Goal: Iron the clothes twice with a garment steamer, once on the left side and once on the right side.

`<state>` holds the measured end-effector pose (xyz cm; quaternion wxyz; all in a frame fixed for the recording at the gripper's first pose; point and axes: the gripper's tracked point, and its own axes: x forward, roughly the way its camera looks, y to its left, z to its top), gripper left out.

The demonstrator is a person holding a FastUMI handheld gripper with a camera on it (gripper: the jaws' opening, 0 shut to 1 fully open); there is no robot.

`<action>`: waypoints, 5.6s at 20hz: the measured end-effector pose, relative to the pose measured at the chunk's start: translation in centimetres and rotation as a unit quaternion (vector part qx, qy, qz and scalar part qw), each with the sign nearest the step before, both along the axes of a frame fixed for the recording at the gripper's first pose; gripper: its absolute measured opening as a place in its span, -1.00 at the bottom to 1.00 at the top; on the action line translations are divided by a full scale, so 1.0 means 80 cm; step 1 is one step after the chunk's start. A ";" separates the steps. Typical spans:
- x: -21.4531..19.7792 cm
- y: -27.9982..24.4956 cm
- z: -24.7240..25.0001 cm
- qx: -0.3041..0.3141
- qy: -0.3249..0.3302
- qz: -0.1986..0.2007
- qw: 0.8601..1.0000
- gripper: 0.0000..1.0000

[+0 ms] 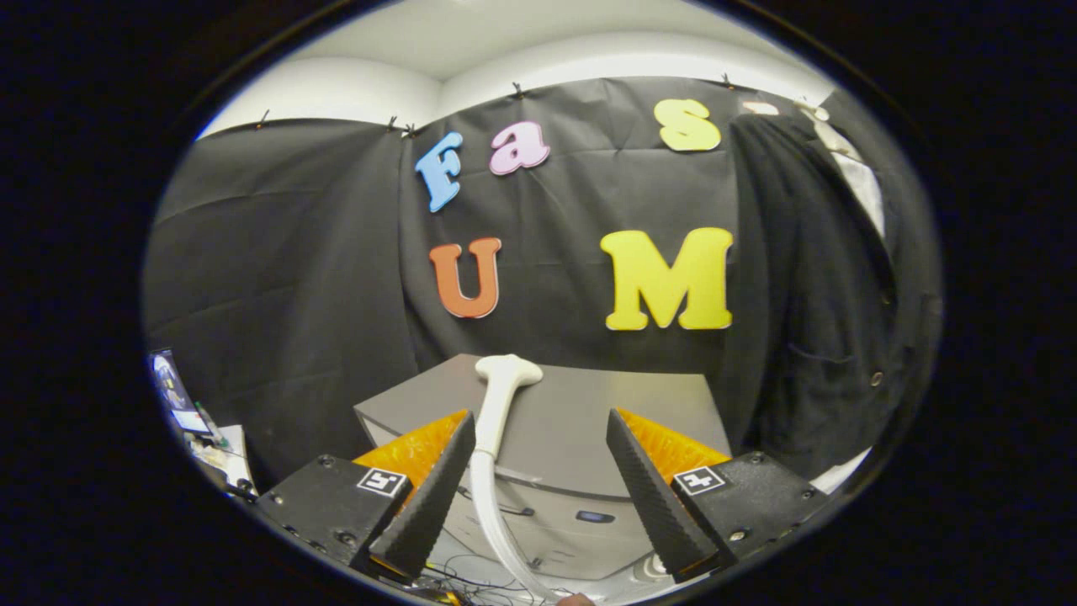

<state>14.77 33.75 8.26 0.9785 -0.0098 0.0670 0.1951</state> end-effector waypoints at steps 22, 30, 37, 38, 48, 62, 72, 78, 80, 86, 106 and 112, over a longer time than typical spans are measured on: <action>0.211 0.144 -0.078 -0.102 0.238 0.024 0.966 0.47; 0.221 0.150 -0.087 -0.088 0.233 -0.012 0.968 -0.09; 0.209 0.137 -0.053 -0.016 0.222 -0.005 0.975 -0.22; 0.201 0.132 -0.042 -0.008 0.211 -0.006 0.977 -0.23; 0.119 0.035 0.050 0.086 0.111 -0.027 0.990 -0.24; -0.058 -0.262 0.102 0.138 -0.033 -0.190 0.971 -0.25; -0.073 -0.398 0.218 0.130 -0.177 -0.237 0.946 -0.24; -0.032 -0.425 0.274 0.127 -0.224 -0.239 0.936 -0.25; -0.021 -0.431 0.290 0.121 -0.236 -0.245 0.933 -0.25; -0.005 -0.420 0.314 0.082 -0.273 -0.255 0.924 -0.25; 0.001 -0.441 0.182 0.062 -0.176 -0.264 0.946 -0.25; 0.004 -0.447 0.146 0.052 -0.151 -0.269 0.950 -0.25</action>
